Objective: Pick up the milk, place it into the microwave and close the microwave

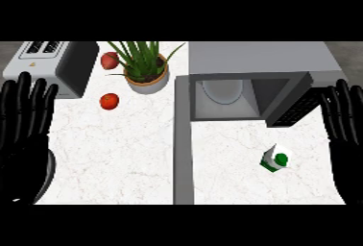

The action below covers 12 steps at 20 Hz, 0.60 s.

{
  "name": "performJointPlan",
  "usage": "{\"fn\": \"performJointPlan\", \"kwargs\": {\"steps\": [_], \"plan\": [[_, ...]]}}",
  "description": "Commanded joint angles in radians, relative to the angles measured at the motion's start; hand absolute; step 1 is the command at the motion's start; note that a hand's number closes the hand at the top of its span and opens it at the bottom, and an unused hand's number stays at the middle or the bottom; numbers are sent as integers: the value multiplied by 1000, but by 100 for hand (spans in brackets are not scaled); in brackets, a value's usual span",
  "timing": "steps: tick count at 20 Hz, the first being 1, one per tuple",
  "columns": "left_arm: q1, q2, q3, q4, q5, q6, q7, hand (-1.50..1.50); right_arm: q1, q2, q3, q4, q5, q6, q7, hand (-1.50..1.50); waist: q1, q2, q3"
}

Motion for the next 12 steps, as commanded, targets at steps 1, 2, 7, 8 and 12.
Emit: {"fn": "performJointPlan", "kwargs": {"steps": [1, 2, 7, 8, 12], "plan": [[-6, 19, 15, 25, 18, -34, -22, -150, 30, 1, -29, -36, -21, 3, -27, -150, 12, 36, -16], [-71, 65, 61, 17, 57, -59, 32, -150, 24, 8, 0, -9, 37, -9, -46, -150, 13, 37, -16], [-22, 69, 103, 136, 134, -94, 59, -150, -79, 51, -48, 84, -35, -50, 1, -150, 21, 39, -15], [-26, 61, 91, 120, 143, -88, 94, -150, -129, 29, -82, 60, -53, -60, 75, -150, 20, 38, -16], [34, 34, 64, 64, 110, -76, 94, -150, -51, 66, -29, 112, 2, -64, -38, -150, 18, 37, -15]]}}
